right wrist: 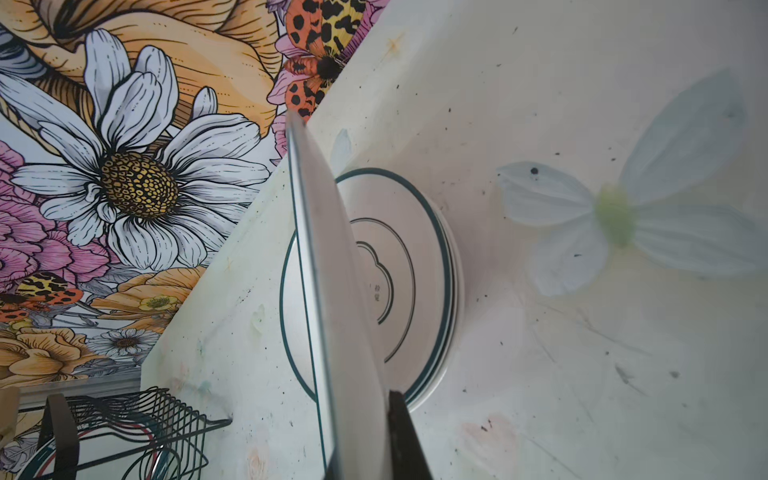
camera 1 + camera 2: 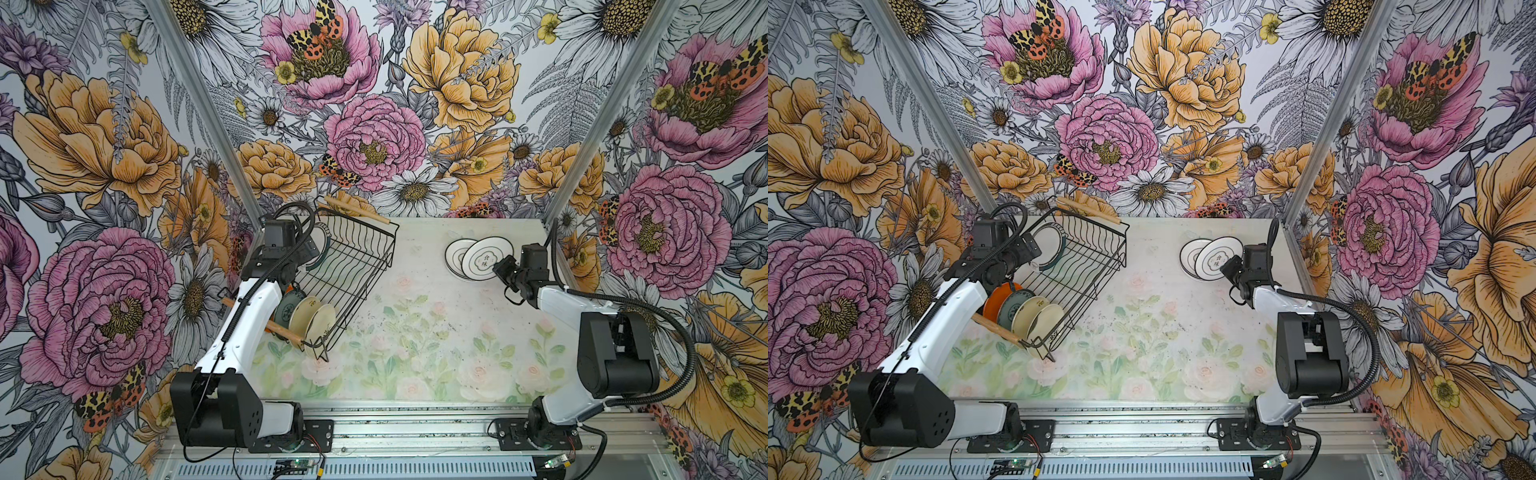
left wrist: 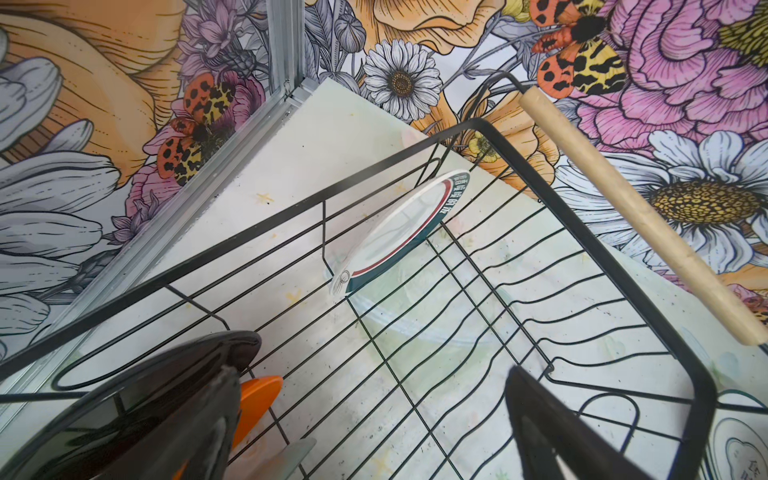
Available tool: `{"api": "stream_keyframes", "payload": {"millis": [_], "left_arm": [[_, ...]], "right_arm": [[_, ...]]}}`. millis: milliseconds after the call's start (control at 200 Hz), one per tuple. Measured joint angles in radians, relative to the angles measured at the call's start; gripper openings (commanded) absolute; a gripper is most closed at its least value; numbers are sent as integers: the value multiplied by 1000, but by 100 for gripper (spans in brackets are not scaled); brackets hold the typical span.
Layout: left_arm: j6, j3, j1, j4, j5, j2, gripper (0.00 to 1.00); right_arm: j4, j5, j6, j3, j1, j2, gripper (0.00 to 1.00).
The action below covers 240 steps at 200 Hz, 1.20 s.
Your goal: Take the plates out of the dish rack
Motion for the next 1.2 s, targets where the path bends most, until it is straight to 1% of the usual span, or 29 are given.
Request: {"api": "stream_keyframes", "payload": {"millis": [155, 410, 625, 721, 816, 961, 1071, 1146, 1201], "left_arm": [[1, -8, 45, 7, 3, -59, 99], [0, -8, 46, 23, 16, -63, 99], [0, -8, 46, 22, 64, -40, 99], [0, -8, 46, 22, 83, -35, 99], [0, -8, 46, 22, 97, -35, 99], [0, -8, 46, 22, 108, -31, 99], [0, -8, 46, 23, 118, -24, 99], [0, -8, 46, 22, 124, -22, 99], [0, -8, 46, 23, 126, -21, 99]], "right_arm": [[59, -52, 68, 13, -2, 81, 0], [153, -99, 152, 55, -2, 168, 0], [178, -109, 190, 75, -1, 197, 6], [179, -109, 197, 84, 0, 203, 8], [179, -109, 203, 96, 2, 215, 14], [177, -109, 205, 108, 8, 232, 17], [177, -108, 206, 119, 13, 243, 26], [170, -107, 206, 126, 17, 244, 35], [156, -105, 198, 137, 20, 244, 38]]}}
